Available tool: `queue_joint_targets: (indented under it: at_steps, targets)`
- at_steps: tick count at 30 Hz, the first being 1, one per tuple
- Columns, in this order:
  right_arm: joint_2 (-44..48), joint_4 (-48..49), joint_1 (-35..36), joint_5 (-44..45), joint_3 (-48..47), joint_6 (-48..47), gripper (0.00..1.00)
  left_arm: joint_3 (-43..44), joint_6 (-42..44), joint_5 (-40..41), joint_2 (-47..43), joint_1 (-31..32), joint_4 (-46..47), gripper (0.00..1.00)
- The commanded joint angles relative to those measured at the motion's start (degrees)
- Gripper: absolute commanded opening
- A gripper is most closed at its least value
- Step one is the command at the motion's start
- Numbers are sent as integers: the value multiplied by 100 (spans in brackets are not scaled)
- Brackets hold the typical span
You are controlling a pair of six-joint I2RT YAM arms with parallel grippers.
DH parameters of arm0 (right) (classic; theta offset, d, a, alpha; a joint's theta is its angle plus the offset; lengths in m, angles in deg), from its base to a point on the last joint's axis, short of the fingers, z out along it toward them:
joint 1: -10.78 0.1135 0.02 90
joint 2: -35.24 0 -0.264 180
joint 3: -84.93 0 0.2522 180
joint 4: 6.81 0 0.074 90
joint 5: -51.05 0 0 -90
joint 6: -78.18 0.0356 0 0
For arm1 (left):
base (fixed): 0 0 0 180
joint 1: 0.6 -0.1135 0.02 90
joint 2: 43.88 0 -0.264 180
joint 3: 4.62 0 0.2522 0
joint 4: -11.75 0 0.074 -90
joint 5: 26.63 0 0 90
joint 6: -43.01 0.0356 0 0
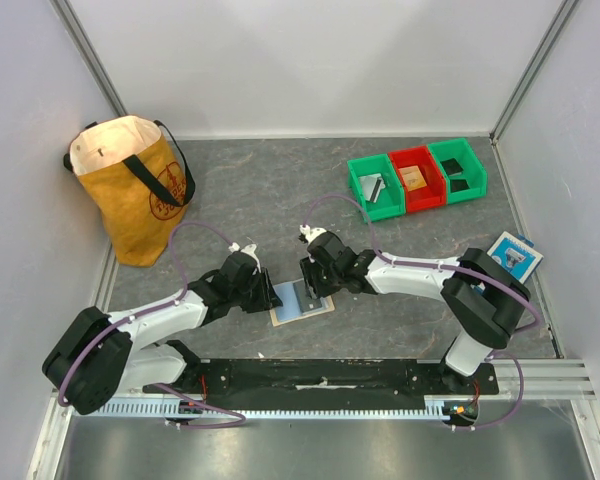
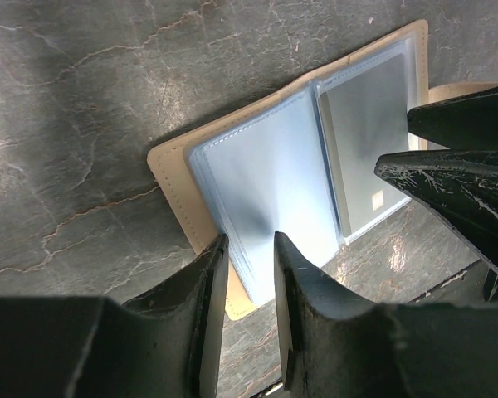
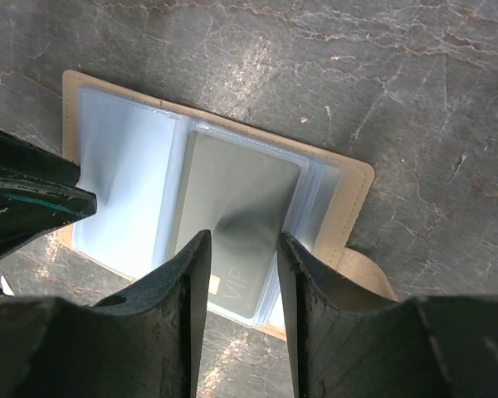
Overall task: Take the credit cards out of the card holder
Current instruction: Remove the credit card from the card holder.
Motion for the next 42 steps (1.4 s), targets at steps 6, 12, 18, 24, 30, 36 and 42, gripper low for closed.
queue_joint_targets:
  at_steps: [6,12,18,24,30,36,42]
  targets:
    - [374,556,25,-667,61,238,42,-156,17,-103,54,67,150,35]
    - [585,627,25,-869,35,265,42,-182,-27,-130,2,76,202,35]
    - [594,556,25,-1054,-36,221,41,-182,-44,-156,-42,67,211,35]
    - [472,854,33,-1633,-106,115,41,-287,-193,-77,-322,76,238,35]
    - [-82,1145,103,-2345,-343,168,44,-428,-387,458,-1156,67,-148,36]
    - [-153,1207,86,-2346,-387,142,49,-411,-484,1012,-2071,59,-799,39]
    - [110,1329,-221,-2126,-63,221,50,-209,-361,487,-2135,59,-634,39]
